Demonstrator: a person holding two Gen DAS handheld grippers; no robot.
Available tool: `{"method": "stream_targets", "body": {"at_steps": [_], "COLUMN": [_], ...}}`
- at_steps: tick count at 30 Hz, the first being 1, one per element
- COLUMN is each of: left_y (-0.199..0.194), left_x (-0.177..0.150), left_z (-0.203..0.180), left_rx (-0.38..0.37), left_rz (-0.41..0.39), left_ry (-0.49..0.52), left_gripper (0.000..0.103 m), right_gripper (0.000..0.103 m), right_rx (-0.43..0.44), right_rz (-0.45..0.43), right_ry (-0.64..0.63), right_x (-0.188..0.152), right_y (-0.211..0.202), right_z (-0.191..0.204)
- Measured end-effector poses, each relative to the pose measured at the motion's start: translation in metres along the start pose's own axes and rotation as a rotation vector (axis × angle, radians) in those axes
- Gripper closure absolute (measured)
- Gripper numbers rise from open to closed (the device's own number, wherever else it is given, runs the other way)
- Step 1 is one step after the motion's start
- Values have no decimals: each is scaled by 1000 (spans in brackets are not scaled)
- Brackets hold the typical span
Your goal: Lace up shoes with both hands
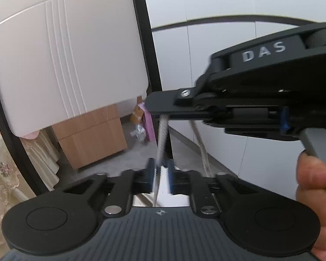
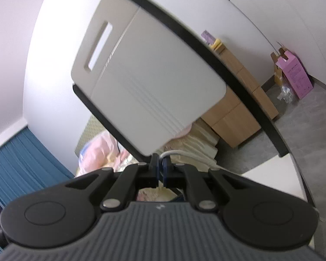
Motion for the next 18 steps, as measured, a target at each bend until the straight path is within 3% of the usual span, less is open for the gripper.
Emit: {"method": "stream_targets", "body": {"at_steps": [9, 16, 18], "left_y": [-5, 1, -5], "left_x": [-21, -50, -60], "left_z": [1, 0, -2], "left_rx": [21, -4, -15], "left_rz": [26, 87, 95], "left_ry": [-115, -127, -154], "left_gripper": [100, 100, 100], "right_gripper": [99, 100, 100], "right_rx": [17, -74, -117], "right_rz": [-139, -266, -252], "right_ry": [42, -1, -42], "right_x": [26, 55, 62], "right_y": [-32, -63, -68], "right_z": [4, 17, 24]}}
Point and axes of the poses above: each gripper's, at about its wrist camera, not at the fingertips, and y roughly the way its jaws point, z to its left, x to its top, the point moved 4 cm from there along y, roughly the way its jaws point, and after that the axes turned 1 degree about -z, right-handed, at the moved point
